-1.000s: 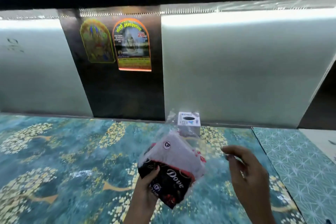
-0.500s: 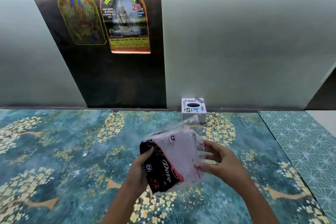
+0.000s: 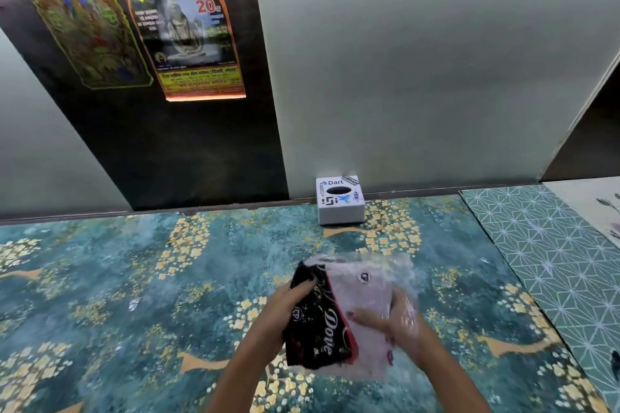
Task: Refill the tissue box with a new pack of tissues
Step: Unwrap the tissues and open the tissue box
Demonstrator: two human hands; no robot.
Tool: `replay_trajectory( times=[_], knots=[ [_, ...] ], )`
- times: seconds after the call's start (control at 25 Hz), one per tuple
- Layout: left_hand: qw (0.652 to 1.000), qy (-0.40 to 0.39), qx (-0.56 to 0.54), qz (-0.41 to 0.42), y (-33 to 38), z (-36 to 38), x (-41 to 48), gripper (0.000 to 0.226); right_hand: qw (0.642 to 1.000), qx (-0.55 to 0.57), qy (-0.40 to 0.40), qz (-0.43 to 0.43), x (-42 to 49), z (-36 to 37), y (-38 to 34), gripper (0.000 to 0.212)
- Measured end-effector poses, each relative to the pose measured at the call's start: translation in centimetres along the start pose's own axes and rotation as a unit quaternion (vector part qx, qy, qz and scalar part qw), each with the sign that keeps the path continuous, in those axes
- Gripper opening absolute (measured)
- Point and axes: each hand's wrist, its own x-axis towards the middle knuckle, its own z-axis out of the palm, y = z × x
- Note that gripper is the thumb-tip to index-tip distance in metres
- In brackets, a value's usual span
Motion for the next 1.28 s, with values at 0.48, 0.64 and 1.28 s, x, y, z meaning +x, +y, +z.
replay_trajectory(
  times=[0.48,0.64,1.28],
  knots=[
    [0.971,0.186,-0.098,-0.115,-3.7,-2.7,5.9,0.035,0.926,0.317,0.19,-0.071,2.7,-8.1,-1.8,0.064],
    [0.971,0.184,-0.013,-0.155,-4.8,-2.2,9.3,0.038,0.949,0.307,0.077,0.015,5.5,-3.5,-0.4,0.053],
    [0.846,0.092,0.491,0.189,1.9,-0.8,16.8,0.048,0.97,-0.022,0.243,-0.008,10.2,-4.9,0.7,0.042]
  ],
)
